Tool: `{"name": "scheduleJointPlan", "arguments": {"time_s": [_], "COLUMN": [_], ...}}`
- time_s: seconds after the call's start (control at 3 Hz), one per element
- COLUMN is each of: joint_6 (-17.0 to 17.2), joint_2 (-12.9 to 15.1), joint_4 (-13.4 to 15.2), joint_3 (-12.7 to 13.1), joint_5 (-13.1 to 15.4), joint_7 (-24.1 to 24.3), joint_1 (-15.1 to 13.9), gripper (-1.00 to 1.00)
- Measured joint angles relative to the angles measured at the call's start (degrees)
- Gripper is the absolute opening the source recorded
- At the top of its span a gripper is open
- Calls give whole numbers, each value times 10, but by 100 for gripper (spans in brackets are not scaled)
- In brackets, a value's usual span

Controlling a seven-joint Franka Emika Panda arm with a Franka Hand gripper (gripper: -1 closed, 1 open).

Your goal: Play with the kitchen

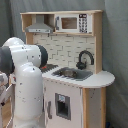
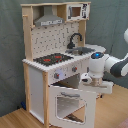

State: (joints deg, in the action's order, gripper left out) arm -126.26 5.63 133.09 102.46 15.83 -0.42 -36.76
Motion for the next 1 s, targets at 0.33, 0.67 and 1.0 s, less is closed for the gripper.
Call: {"name": "scheduleJointPlan", "arguments": {"time_s": [0.33,0.67,1.0], "joint_6": [48,100,150], "joint_2": [0,0,0], "joint_4": [-24,-52,-80], "joint_3": [0,0,1], "joint_5": [0,2,10], "joint_7": [22,25,28], "joint_1": [0,0,0], "gripper": [100,100,100]}}
